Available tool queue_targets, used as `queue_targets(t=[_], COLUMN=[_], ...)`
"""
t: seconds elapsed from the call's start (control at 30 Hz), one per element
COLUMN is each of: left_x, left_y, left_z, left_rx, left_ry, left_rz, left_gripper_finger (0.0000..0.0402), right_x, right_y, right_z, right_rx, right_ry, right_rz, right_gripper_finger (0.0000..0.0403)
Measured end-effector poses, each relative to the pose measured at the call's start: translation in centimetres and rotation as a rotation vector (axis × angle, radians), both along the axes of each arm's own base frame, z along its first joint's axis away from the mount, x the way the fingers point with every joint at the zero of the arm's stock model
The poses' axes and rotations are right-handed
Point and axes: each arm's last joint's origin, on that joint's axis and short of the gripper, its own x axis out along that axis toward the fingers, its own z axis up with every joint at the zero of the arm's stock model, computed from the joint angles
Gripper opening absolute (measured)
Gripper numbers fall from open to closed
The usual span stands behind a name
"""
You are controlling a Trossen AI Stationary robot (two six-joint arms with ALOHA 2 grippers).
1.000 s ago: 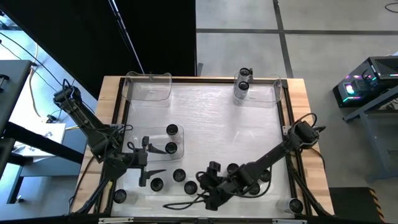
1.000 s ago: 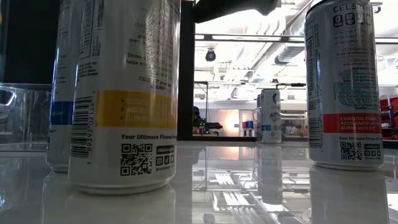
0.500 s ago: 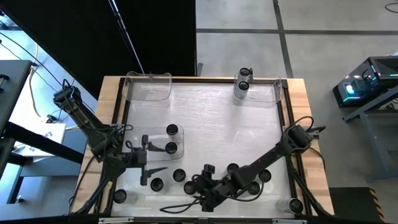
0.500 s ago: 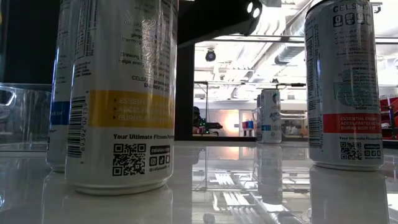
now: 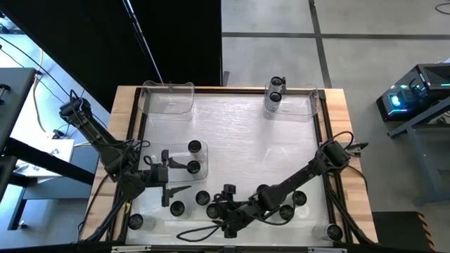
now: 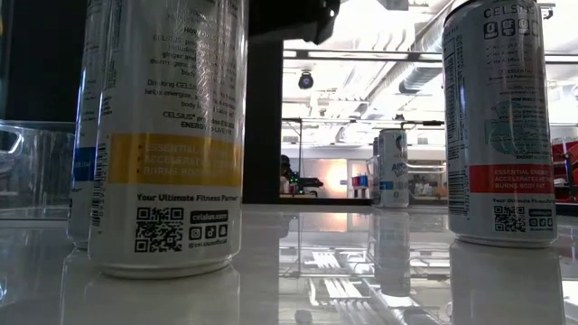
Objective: Sort soda cans
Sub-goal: Put the white-yellow can into the top left transparent bin
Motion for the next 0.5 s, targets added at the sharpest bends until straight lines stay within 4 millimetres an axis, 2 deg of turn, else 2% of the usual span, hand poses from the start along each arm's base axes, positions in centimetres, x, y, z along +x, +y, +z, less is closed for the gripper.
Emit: queue_targets(t=[0.27, 0.5], left_x=[-0.01, -0.01], left_y=[-0.01, -0.01], left_z=[0.0, 0.0], left_rx=[-0.022, -0.023], left_ry=[-0.003, -0.003], left_rz=[0.006, 0.006], left_gripper_finger=[0.0294, 0.0294], right_x=[0.35, 0.15], right_y=[-0.27, -0.1], right_z=[0.2, 0.14], right_rx=[-0.018, -0.006], right_ry=[-0.025, -0.013], right_rz=[0.014, 0.006], right_gripper_finger=[0.0318, 0.0262])
